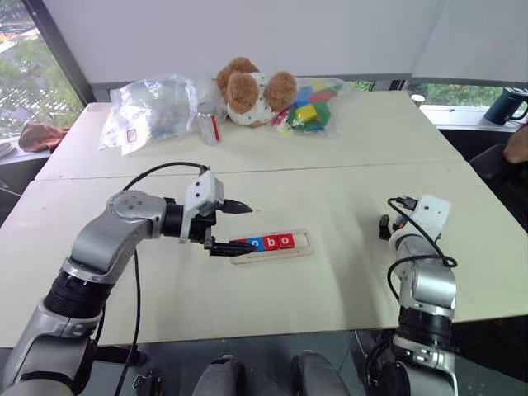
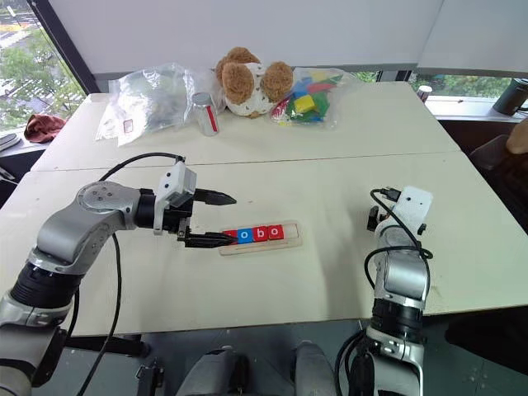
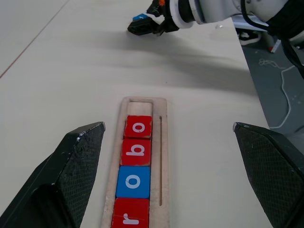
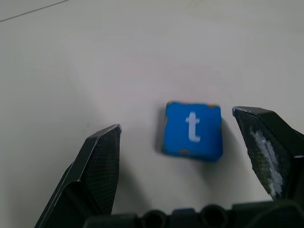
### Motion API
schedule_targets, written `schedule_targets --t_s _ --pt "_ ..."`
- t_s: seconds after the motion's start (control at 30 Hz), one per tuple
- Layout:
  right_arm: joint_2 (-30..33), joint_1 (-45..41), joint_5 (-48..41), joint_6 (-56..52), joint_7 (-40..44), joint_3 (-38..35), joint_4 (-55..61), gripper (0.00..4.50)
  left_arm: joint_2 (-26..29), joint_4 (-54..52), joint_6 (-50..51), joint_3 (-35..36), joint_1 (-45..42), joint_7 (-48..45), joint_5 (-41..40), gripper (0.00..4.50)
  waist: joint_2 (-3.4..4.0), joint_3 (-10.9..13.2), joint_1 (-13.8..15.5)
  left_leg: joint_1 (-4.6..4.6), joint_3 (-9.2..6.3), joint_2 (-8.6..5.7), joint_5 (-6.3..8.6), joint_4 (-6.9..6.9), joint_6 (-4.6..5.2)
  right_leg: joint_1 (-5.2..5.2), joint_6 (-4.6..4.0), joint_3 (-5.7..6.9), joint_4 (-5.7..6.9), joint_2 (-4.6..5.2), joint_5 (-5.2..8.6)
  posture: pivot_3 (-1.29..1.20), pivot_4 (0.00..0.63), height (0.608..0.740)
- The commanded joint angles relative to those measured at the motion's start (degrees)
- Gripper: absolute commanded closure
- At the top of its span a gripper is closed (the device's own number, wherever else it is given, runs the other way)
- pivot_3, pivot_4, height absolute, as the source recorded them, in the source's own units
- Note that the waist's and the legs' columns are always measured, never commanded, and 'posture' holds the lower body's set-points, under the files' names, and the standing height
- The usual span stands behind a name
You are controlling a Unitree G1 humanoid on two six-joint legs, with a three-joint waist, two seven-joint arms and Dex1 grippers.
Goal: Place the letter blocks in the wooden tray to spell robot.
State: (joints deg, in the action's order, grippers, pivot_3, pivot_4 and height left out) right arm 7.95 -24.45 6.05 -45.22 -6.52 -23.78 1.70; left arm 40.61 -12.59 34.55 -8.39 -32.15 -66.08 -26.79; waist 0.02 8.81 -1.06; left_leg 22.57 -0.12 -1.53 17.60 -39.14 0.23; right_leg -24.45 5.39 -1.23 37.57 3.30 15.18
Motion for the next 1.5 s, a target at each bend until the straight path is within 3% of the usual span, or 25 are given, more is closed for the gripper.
schedule_targets --t_s 0.03,0.1,0.17,0.33,0.53,0.67,0.83,1.17,1.37,1.43,1.5 --pt "0.85 -1.31 -1.70 2.64 -1.90 -1.56 -3.88 0.47 0.88 -2.00 0.13 1.90 -0.08 0.50 -0.71 0.00 0.00 0.00 -0.02 -0.07 0.00 0.02 0.01 0.02 0.02 0.08 0.00 0.00 -0.04 -0.01 0.00 0.00 0.150 0.740" --pt "0.67 -1.69 -2.91 3.07 -2.85 -2.57 -5.43 0.47 0.90 -2.24 0.20 2.04 0.12 0.82 -0.69 0.00 0.00 0.00 -0.06 -0.11 0.00 0.03 0.01 0.02 0.02 0.12 0.00 -0.01 -0.04 -0.02 0.00 0.00 0.150 0.740" --pt "0.48 -1.72 -3.84 3.08 -3.84 -3.22 -6.00 0.99 0.99 -2.35 0.20 2.20 0.27 1.04 -0.69 0.00 -0.02 -0.01 0.00 -0.11 0.01 0.03 0.01 0.01 0.03 0.15 0.00 -0.02 -0.05 0.01 0.00 0.00 0.150 0.740" --pt "-0.27 0.01 -5.69 2.12 -6.04 -3.87 -4.82 3.28 1.18 -2.51 0.09 2.53 0.65 1.34 -0.86 0.00 -0.04 -0.03 0.51 -0.11 -0.06 0.02 0.04 0.01 0.06 0.19 0.00 0.00 -0.05 0.04 0.00 0.00 0.150 0.740" --pt "-0.52 2.10 -6.71 0.65 -5.54 -0.62 -0.55 3.26 0.89 -1.29 -0.74 2.22 0.01 1.16 -0.46 0.00 -0.06 -0.03 0.50 -0.10 -0.14 0.02 0.07 0.03 0.11 0.27 0.00 0.04 -0.21 0.05 0.00 0.00 0.150 0.740" --pt "-1.23 3.10 -7.54 -3.00 -2.54 5.09 8.61 3.26 1.00 -0.33 -1.36 1.94 -0.48 0.41 -0.16 0.00 -0.05 -0.03 0.06 -0.10 -0.12 0.03 0.07 0.06 0.11 0.25 0.00 0.03 -0.26 0.03 0.00 0.00 0.150 0.740" --pt "-1.91 9.46 -11.17 -15.03 3.70 15.30 25.19 3.26 1.90 0.86 -1.87 1.43 -1.17 -1.56 0.38 0.00 -0.01 -0.01 -0.11 -0.08 -0.10 0.13 0.07 0.12 0.11 0.15 0.00 -0.02 -0.24 -0.11 0.00 0.00 0.150 0.740" --pt "-5.61 10.69 -10.92 -19.49 2.50 18.11 24.50 3.26 2.16 0.48 -1.80 1.33 -0.92 -2.15 0.99 0.00 -0.02 -0.01 0.13 -0.07 -0.08 0.08 0.08 0.06 0.13 0.21 0.00 0.00 -0.31 -0.06 0.00 0.00 0.150 0.740" --pt "-3.43 9.56 -10.31 -20.83 3.05 18.28 25.19 0.25 3.07 0.15 -1.25 1.93 -0.61 -2.16 0.95 0.00 -0.03 -0.01 0.26 -0.07 -0.09 0.09 0.08 0.06 0.13 0.22 0.00 0.01 -0.31 -0.06 0.00 0.00 0.150 0.740" --pt "-2.34 8.90 -10.73 -21.12 4.03 18.03 26.29 0.06 3.35 0.24 -1.26 2.04 -0.59 -2.24 0.88 0.00 -0.03 -0.01 0.38 -0.07 -0.09 0.07 0.08 0.04 0.13 0.24 0.00 0.01 -0.32 -0.03 0.00 0.00 0.150 0.740" --pt "3.65 6.82 -13.48 -19.12 10.91 17.91 27.95 0.06 4.27 0.50 -0.96 2.44 -0.65 -3.01 0.36 0.00 -0.02 0.00 0.39 -0.07 -0.09 0.06 0.09 0.04 0.14 0.24 0.00 0.02 -0.32 -0.02 0.00 0.00 0.150 0.740"
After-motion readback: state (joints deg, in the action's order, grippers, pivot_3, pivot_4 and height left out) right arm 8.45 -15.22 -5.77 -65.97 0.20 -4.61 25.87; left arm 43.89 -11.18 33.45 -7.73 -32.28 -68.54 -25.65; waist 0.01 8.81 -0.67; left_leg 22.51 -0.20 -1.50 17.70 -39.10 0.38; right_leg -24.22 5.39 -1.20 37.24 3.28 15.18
